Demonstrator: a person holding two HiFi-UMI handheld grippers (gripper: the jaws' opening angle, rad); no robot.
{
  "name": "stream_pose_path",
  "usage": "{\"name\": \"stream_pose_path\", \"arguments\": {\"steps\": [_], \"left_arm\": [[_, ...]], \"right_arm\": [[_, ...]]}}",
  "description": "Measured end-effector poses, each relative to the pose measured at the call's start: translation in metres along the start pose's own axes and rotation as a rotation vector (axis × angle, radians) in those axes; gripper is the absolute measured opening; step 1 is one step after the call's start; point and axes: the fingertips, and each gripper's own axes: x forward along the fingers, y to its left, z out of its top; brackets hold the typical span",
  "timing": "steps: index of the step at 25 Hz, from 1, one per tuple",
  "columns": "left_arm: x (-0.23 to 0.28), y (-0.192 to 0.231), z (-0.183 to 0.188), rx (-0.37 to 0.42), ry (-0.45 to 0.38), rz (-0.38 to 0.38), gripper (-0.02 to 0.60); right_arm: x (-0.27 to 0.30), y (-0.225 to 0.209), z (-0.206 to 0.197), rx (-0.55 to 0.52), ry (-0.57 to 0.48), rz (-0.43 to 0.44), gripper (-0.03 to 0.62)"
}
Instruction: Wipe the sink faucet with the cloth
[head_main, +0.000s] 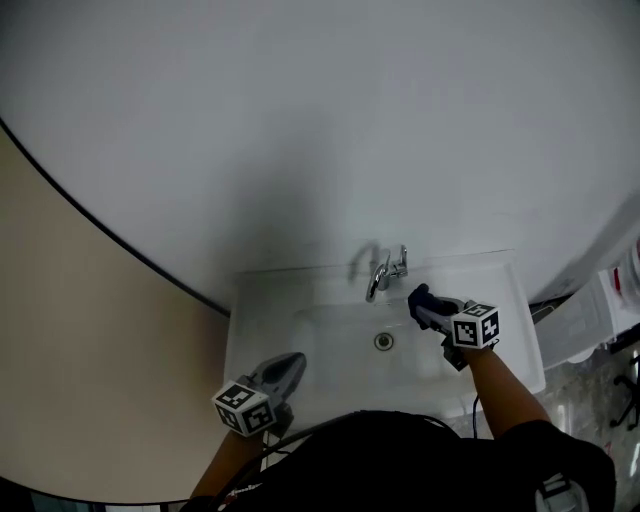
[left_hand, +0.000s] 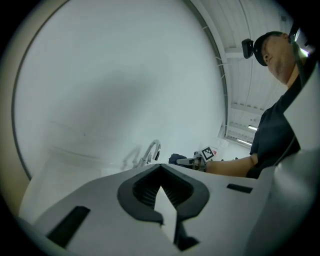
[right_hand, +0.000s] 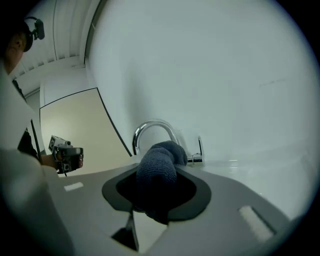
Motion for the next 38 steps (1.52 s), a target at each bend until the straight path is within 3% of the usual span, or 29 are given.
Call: {"name": "stream_pose_path", "arguments": {"steps": [4, 10, 15, 19, 27, 38], "left_arm": [[-0.009, 0.005, 0.025, 0.035, -0.061, -0.075, -0.008], [-0.011, 0.001, 0.044, 0.087, -0.115, -0.077, -0.008], [-0.015, -0.022, 0.084, 0.199, -0.222, 0.004, -0.008], [-0.013, -0.046, 0.104, 0.170, -0.330, 0.049, -0.008], [0.000, -0.062, 0.092, 0.167, -0.268, 0.059, -0.008], [-0.019, -0.043, 0.088, 0.141, -0.276, 0.091, -0.006]], "right_arm": [[-0.043, 0.031, 0.030, 0.018, -0.118, -0.066, 0.117], [-0.092, 0.058, 0.063, -0.008, -0.244, -0.080, 0.117], [-0.140, 0.043, 0.083, -0.123, -0.221, -0.132, 0.117], [-0.177, 0.020, 0.097, -0.144, -0.236, -0.126, 0.115], [-0.192, -0.005, 0.093, -0.107, -0.272, -0.120, 0.114], [-0.172, 0.015, 0.096, -0.158, -0.238, -0.092, 0.114]]}}
